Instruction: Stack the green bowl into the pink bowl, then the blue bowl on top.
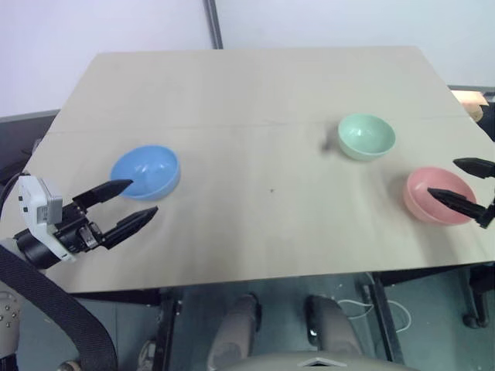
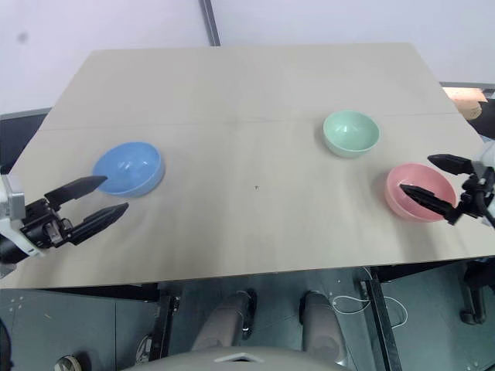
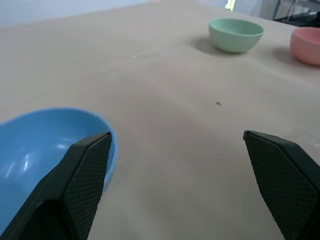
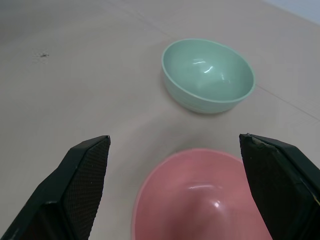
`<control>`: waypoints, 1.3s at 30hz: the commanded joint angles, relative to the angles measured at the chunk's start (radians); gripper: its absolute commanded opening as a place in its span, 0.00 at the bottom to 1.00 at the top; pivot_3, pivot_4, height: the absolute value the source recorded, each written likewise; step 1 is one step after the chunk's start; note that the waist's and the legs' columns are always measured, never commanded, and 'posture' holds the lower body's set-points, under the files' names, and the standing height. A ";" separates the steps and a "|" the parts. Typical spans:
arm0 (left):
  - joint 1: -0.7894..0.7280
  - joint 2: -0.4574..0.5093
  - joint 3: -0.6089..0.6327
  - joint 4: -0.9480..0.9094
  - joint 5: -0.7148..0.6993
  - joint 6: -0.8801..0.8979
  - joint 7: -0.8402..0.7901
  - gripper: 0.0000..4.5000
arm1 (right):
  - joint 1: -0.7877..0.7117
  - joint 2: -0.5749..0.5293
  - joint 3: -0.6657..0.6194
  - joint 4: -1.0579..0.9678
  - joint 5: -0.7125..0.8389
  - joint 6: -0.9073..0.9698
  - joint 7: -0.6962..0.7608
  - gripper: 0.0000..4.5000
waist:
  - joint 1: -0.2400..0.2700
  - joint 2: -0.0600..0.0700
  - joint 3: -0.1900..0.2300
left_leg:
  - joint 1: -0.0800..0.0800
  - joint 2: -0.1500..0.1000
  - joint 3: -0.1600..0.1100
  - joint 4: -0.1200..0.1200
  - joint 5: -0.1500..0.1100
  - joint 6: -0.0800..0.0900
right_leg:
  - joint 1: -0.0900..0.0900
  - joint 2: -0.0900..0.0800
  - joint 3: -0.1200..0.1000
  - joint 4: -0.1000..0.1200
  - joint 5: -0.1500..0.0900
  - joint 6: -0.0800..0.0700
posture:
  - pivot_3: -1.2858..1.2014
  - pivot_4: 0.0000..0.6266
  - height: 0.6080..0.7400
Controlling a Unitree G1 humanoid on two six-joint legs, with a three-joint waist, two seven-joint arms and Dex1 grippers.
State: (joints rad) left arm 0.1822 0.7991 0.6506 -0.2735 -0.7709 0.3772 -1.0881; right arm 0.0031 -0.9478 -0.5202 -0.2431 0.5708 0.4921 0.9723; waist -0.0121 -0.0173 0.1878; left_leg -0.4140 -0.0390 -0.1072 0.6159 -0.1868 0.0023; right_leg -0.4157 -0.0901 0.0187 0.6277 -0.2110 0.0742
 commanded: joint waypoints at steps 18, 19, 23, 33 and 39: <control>-0.130 -0.050 -0.174 -0.199 -0.061 -0.063 -0.027 1.00 | -0.130 0.039 0.292 -0.061 -0.172 0.498 -0.444 0.43 | 0.001 0.000 0.000 | 0.000 0.001 0.000 0.001 0.000 0.000 | 0.000 0.003 0.000 0.000 0.002 -0.002 | 0.52 0.24 1.00; -0.129 -0.051 -0.175 -0.198 -0.060 -0.064 -0.025 1.00 | -0.135 0.040 0.296 -0.066 -0.173 0.495 -0.440 0.34 | 0.000 0.000 0.000 | 0.000 0.001 0.000 0.001 0.000 0.000 | 0.000 0.003 0.000 0.000 0.002 -0.002 | 0.52 0.24 1.00; -0.121 -0.059 -0.181 -0.194 -0.050 -0.072 -0.020 1.00 | -0.144 0.049 0.322 -0.093 -0.197 0.459 -0.437 0.01 | -0.001 -0.002 -0.002 | 0.000 0.001 0.001 0.001 0.000 0.000 | 0.001 0.004 0.001 0.000 0.002 -0.002 | 0.52 0.24 1.00; -0.112 -0.118 -0.165 -0.105 -0.007 -0.121 0.026 1.00 | -0.171 0.104 0.445 -0.434 -0.050 0.327 -0.242 0.01 | -0.002 -0.002 -0.002 | 0.000 0.005 0.000 0.002 0.000 0.000 | 0.001 0.007 0.000 0.000 0.002 -0.002 | 0.52 0.24 1.00; -0.100 -0.136 -0.180 -0.080 0.041 -0.158 0.047 1.00 | -0.348 0.261 0.773 -0.350 -0.215 0.202 -0.266 0.01 | -0.002 -0.003 -0.002 | 0.000 0.006 0.000 0.003 0.000 0.000 | 0.001 0.008 0.000 0.000 0.002 -0.003 | 0.52 0.24 1.00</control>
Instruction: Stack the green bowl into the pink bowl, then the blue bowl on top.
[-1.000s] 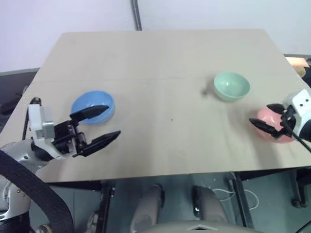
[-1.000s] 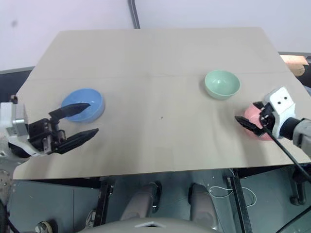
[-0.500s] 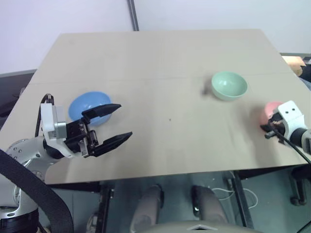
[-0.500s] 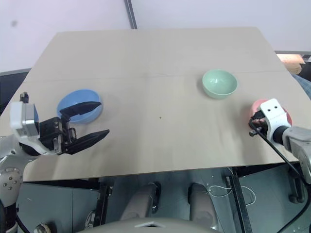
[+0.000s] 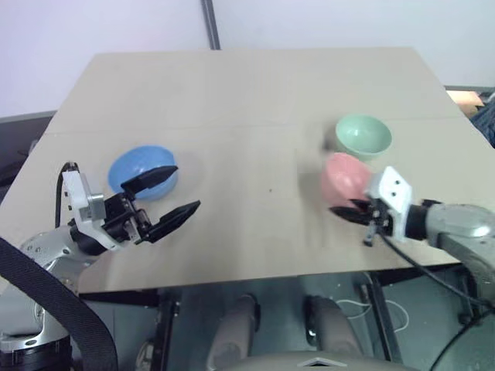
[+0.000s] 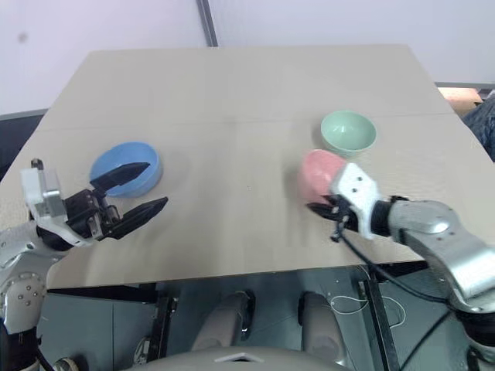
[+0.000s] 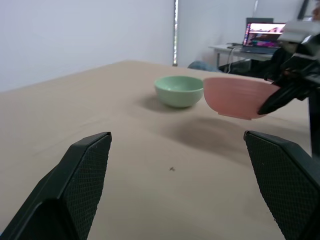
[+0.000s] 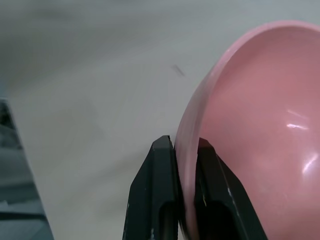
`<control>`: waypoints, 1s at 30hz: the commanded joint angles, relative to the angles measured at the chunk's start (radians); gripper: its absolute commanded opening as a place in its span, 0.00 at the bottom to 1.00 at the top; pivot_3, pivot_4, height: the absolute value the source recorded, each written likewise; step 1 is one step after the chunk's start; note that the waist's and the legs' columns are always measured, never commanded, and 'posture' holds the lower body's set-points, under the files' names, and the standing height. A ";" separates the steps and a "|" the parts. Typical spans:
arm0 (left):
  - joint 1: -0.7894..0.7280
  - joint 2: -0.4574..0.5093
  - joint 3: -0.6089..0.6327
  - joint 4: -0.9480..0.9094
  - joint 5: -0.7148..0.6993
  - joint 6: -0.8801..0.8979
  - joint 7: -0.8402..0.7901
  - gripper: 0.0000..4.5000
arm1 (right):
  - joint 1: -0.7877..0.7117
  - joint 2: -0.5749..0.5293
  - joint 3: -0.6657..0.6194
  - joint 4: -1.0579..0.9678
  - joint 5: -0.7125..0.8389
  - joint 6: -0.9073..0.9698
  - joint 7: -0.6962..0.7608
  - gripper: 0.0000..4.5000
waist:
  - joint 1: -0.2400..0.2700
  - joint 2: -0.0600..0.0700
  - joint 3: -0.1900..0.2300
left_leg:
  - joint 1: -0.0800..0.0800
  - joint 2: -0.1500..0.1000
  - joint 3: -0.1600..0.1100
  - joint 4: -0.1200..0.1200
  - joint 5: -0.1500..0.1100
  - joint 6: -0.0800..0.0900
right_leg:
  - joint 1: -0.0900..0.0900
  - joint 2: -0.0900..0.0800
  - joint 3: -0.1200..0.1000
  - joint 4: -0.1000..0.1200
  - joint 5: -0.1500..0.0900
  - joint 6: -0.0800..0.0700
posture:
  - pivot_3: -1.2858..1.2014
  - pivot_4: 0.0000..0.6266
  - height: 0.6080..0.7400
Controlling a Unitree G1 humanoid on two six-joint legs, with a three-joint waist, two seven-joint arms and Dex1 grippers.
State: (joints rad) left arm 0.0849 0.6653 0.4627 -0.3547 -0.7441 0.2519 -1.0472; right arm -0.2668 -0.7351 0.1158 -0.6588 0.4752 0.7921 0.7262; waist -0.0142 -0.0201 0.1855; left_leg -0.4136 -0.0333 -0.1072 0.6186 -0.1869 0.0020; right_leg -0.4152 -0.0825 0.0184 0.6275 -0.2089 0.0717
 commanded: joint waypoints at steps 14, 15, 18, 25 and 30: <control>0.035 -0.043 -0.004 -0.049 0.003 -0.046 0.046 1.00 | -0.428 0.294 0.425 0.701 -0.520 -0.484 0.048 0.51 | -0.005 -0.001 -0.001 | 0.001 0.000 -0.001 -0.001 0.000 -0.004 | -0.001 0.006 0.001 0.000 0.006 -0.007 | 0.52 0.24 1.00; 0.036 -0.048 -0.003 -0.056 -0.006 -0.044 0.050 1.00 | -0.421 0.294 0.387 0.643 -0.472 -0.425 0.074 0.65 | -0.004 -0.001 -0.001 | 0.001 0.001 -0.001 -0.001 0.000 -0.004 | -0.001 0.007 0.000 0.000 0.006 -0.008 | 0.52 0.24 1.00; 0.038 -0.055 -0.004 -0.072 -0.014 -0.041 0.063 1.00 | -0.419 0.284 0.274 0.476 -0.332 -0.279 0.134 0.74 | -0.002 0.000 0.000 | 0.000 0.003 -0.003 -0.001 0.000 -0.005 | -0.002 0.009 0.000 0.000 0.007 -0.010 | 0.52 0.24 1.00; -0.008 -0.064 -0.039 -0.065 -0.015 -0.039 0.084 1.00 | -0.519 0.150 0.079 0.478 -0.289 -0.219 0.144 0.74 | 0.003 0.000 -0.001 | 0.001 0.004 -0.003 0.000 0.000 -0.006 | -0.001 0.010 -0.001 0.000 0.007 -0.010 | 0.52 0.24 1.00; -0.063 -0.072 -0.056 -0.052 -0.017 -0.044 0.090 1.00 | -0.591 0.107 0.116 0.973 -0.458 -0.530 0.078 0.74 | -0.003 -0.002 -0.001 | 0.002 0.004 -0.001 0.000 0.000 -0.006 | 0.000 0.010 0.000 0.000 0.008 -0.012 | 0.52 0.24 1.00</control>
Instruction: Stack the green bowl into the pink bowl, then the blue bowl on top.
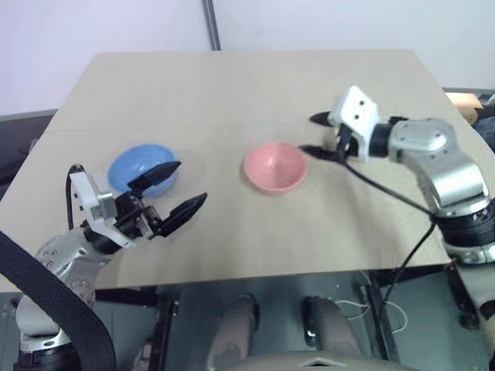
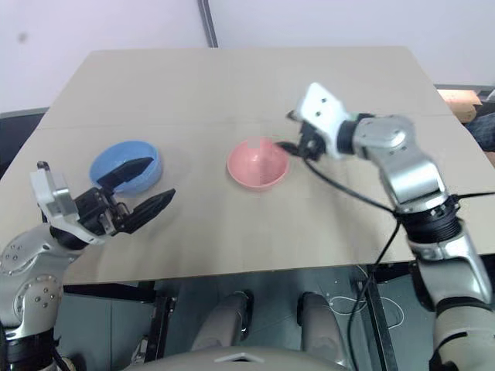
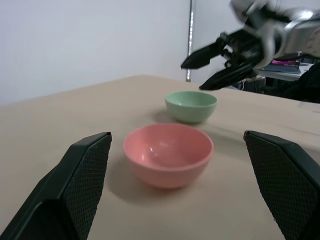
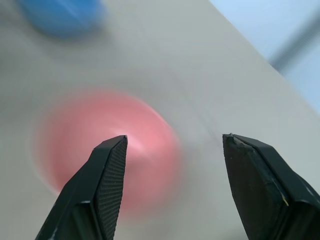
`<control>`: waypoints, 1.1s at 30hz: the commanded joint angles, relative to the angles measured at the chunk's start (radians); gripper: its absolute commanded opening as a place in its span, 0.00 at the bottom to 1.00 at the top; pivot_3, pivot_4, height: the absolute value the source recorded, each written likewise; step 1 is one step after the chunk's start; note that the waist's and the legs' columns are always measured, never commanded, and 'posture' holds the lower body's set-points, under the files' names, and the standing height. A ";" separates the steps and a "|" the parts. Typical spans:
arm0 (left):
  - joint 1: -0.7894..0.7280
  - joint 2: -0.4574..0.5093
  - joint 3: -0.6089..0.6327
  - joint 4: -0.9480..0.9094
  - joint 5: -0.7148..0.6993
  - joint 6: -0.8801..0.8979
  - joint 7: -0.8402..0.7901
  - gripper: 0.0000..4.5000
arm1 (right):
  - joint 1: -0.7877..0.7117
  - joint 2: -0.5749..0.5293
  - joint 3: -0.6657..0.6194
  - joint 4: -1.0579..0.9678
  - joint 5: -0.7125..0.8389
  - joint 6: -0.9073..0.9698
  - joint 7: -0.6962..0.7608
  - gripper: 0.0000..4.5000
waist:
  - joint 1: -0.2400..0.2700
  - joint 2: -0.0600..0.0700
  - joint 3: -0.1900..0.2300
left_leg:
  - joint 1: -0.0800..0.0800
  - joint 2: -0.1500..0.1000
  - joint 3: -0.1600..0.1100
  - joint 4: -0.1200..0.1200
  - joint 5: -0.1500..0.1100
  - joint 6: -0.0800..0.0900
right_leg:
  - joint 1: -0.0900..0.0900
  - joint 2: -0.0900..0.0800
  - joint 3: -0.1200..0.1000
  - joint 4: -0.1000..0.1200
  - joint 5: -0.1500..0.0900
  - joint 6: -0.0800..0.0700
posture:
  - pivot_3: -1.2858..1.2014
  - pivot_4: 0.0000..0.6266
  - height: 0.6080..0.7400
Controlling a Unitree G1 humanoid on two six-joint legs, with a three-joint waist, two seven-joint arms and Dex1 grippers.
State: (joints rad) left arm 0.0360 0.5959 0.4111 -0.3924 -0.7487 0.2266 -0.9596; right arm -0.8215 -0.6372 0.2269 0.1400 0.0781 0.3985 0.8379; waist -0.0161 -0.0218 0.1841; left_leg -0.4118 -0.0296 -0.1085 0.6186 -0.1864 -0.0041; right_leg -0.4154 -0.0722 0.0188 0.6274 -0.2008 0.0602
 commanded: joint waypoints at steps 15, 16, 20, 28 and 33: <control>0.050 0.003 0.043 -0.087 -0.045 -0.007 0.039 1.00 | -0.192 0.113 0.023 0.780 -0.198 -0.501 -0.025 0.27 | -0.026 0.002 0.001 | -0.001 0.001 0.006 -0.002 0.000 0.000 | -0.005 0.001 0.007 0.000 0.003 0.004 | 0.52 0.24 1.00; 0.055 0.004 0.042 -0.090 -0.046 -0.006 0.042 1.00 | -0.191 0.114 0.024 0.774 -0.201 -0.512 -0.019 0.17 | -0.025 0.002 0.001 | -0.001 0.001 0.007 -0.002 0.000 0.000 | -0.004 0.001 0.007 0.000 0.003 0.004 | 0.52 0.24 1.00; 0.060 0.004 0.035 -0.086 -0.046 -0.009 0.045 1.00 | -0.166 0.103 0.029 0.702 -0.220 -0.547 -0.004 0.02 | -0.026 0.002 0.002 | -0.001 0.001 0.006 -0.002 0.000 0.000 | -0.004 0.001 0.007 0.000 0.003 0.004 | 0.52 0.24 1.00; -0.031 -0.033 0.064 -0.002 -0.087 0.006 0.142 1.00 | -0.034 0.141 -0.011 0.079 -0.008 -0.358 0.153 0.02 | -0.028 0.003 0.002 | -0.001 0.001 0.005 -0.002 0.000 0.000 | -0.005 0.002 0.006 0.001 0.003 0.004 | 0.52 0.24 1.00; -0.067 -0.034 0.078 0.044 -0.096 0.009 0.175 1.00 | 0.035 0.213 0.082 -0.166 0.013 -0.192 0.172 0.02 | -0.025 0.003 0.002 | 0.000 0.002 0.004 -0.002 0.000 0.000 | -0.005 0.002 0.005 0.003 0.003 0.004 | 0.52 0.24 1.00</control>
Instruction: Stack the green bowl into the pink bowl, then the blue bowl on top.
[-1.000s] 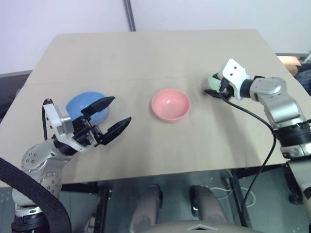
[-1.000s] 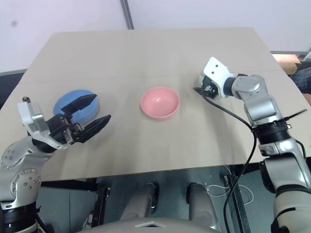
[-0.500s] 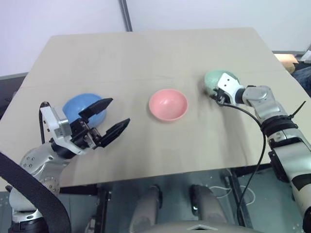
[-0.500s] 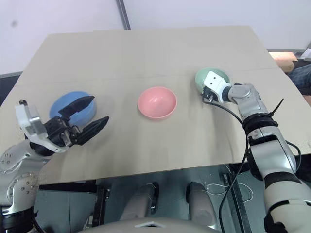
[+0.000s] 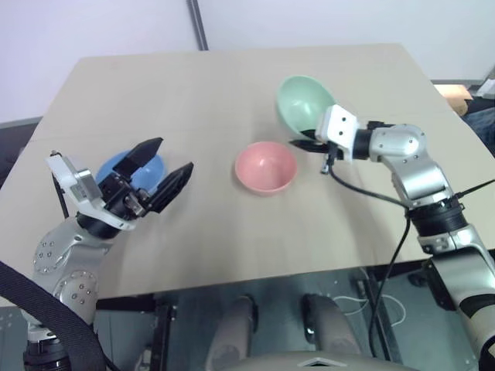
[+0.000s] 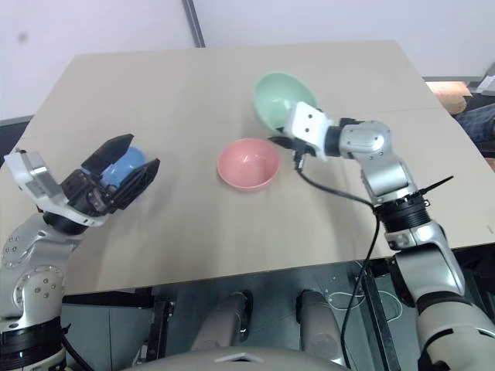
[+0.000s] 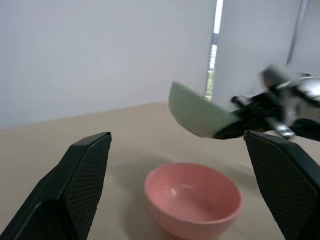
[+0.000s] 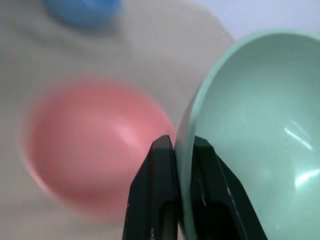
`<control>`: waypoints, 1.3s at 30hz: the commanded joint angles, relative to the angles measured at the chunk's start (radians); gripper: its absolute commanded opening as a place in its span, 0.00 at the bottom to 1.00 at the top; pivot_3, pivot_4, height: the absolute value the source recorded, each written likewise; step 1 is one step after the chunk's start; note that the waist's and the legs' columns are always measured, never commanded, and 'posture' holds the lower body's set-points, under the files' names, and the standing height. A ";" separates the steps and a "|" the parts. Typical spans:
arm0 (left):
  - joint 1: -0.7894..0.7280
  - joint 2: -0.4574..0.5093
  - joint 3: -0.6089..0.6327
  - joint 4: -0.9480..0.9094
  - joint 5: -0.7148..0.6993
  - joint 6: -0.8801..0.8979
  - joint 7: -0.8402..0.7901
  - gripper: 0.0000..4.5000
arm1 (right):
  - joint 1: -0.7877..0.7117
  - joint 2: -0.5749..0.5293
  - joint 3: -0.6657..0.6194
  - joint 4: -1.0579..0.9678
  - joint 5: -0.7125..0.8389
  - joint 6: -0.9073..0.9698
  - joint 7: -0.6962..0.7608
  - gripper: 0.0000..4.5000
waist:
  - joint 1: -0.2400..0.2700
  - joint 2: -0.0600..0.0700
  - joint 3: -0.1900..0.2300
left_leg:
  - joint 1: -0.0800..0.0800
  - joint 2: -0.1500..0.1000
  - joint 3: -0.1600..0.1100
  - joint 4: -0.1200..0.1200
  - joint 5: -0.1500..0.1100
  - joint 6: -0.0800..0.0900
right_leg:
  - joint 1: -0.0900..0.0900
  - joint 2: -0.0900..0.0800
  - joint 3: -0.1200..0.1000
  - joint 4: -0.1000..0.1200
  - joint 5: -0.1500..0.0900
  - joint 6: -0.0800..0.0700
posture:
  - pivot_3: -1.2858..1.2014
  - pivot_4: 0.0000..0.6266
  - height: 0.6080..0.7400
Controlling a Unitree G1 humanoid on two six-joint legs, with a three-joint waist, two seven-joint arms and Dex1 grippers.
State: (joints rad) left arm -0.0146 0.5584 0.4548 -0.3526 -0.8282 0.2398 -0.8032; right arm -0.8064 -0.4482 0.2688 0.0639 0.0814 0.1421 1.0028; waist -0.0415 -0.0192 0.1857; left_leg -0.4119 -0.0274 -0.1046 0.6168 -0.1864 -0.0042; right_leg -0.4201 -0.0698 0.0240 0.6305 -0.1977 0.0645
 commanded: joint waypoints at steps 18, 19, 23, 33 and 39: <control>0.194 0.117 0.101 -0.193 0.268 0.156 0.361 1.00 | 0.100 0.059 -0.117 -0.303 0.243 0.307 -0.034 0.91 | 0.003 0.000 0.000 | -0.001 -0.001 -0.001 0.000 0.001 -0.002 | -0.001 -0.001 0.000 0.000 0.001 0.000 | 0.52 0.24 1.00; 0.212 0.145 0.076 -0.213 0.368 0.208 0.435 1.00 | 0.127 0.044 -0.134 -0.348 0.289 0.339 -0.019 0.91 | 0.005 -0.001 0.000 | -0.001 -0.001 -0.001 0.000 0.001 -0.002 | -0.001 -0.001 0.000 0.000 0.001 0.000 | 0.52 0.24 1.00; 0.125 0.255 -0.036 -0.236 0.476 0.381 0.508 1.00 | 0.218 0.009 -0.146 -0.432 0.336 0.353 -0.025 0.91 | 0.013 -0.001 -0.001 | 0.000 -0.001 -0.002 0.000 0.001 -0.002 | 0.001 0.000 -0.001 0.000 -0.003 0.000 | 0.52 0.24 1.00; -0.104 0.518 -0.469 -0.061 0.835 0.494 0.431 1.00 | 0.253 0.047 -0.148 -0.453 0.397 0.343 -0.092 0.91 | -0.003 0.000 0.000 | -0.001 0.001 0.002 -0.001 0.001 -0.002 | -0.004 0.001 0.001 0.005 -0.001 0.002 | 0.52 0.24 1.00; -0.183 0.516 -0.598 0.020 0.938 0.509 0.355 0.79 | 0.258 0.057 -0.138 -0.450 0.386 0.326 -0.129 0.93 | 0.001 -0.001 0.000 | -0.004 0.001 0.003 -0.002 0.001 -0.002 | -0.007 0.001 0.001 0.005 0.000 0.001 | 0.52 0.24 1.00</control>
State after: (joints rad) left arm -0.1725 1.0639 -0.1380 -0.3381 0.0713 0.7477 -0.4252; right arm -0.5439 -0.3924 0.1410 -0.3519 0.4668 0.4935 0.8855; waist -0.0409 -0.0198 0.1861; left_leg -0.4154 -0.0266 -0.1020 0.6153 -0.1854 -0.0062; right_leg -0.4276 -0.0691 0.0255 0.6352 -0.1977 0.0654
